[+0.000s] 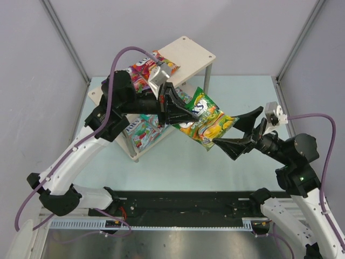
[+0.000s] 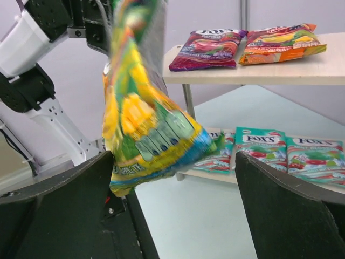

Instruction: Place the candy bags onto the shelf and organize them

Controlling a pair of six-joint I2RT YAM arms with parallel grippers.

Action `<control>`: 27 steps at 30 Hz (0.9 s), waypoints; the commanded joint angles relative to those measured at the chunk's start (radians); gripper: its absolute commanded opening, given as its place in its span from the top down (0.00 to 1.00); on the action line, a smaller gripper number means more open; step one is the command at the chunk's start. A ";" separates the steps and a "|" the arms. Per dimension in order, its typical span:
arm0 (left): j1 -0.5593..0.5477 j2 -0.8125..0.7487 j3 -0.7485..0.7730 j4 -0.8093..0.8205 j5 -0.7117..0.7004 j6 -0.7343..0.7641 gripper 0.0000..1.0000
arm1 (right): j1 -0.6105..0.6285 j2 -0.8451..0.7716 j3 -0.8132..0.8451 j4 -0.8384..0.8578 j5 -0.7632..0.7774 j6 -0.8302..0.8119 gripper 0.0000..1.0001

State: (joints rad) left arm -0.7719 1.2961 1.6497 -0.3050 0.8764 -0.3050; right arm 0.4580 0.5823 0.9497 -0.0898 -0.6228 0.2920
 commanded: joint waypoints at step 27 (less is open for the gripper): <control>0.005 -0.127 -0.116 0.204 -0.144 -0.051 0.00 | 0.004 0.047 -0.080 0.452 -0.032 0.305 0.96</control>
State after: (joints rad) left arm -0.7692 1.2533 1.5108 -0.0338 0.8547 -0.4358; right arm 0.4625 0.6456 0.8639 0.3260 -0.7033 0.6094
